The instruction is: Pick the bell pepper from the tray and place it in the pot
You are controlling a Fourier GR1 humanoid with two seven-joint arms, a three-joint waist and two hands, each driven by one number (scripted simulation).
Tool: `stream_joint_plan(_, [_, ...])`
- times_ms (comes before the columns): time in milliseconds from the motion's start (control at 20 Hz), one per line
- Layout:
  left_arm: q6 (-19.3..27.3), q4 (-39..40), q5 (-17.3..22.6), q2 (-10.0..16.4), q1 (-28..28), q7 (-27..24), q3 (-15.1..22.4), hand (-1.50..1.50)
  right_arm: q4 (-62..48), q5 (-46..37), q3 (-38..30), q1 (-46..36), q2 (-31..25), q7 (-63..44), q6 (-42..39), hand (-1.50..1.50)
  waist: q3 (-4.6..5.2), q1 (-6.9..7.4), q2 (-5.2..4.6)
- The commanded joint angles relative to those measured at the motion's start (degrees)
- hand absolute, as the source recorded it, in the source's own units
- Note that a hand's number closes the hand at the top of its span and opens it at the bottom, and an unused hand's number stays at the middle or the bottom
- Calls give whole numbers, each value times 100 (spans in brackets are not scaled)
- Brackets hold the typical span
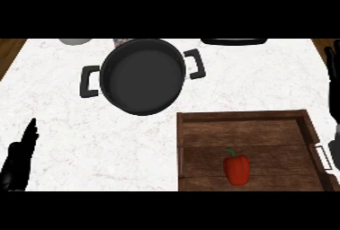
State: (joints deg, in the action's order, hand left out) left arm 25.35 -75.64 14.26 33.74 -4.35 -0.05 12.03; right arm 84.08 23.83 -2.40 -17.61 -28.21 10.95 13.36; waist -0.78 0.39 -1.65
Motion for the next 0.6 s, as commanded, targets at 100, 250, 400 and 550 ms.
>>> stream_joint_plan(100, [-662,-224,70,-355,348,98,527,0,426,-768,1404,634,201,-857,27,150,101,-176,184])
stream_joint_plan(250, [-1190,-527,228,-757,766,188,1015,0,248,-1346,2508,1024,284,-1245,-211,150,127,-309,138])
stream_joint_plan(400, [-1379,-490,510,-819,515,241,979,0,483,-2866,1747,1019,-126,-453,1790,-150,132,-592,284])
stream_joint_plan(550, [-1391,-501,503,-1022,646,266,1092,0,1329,-3203,2191,1488,896,268,2702,-150,92,-522,273])
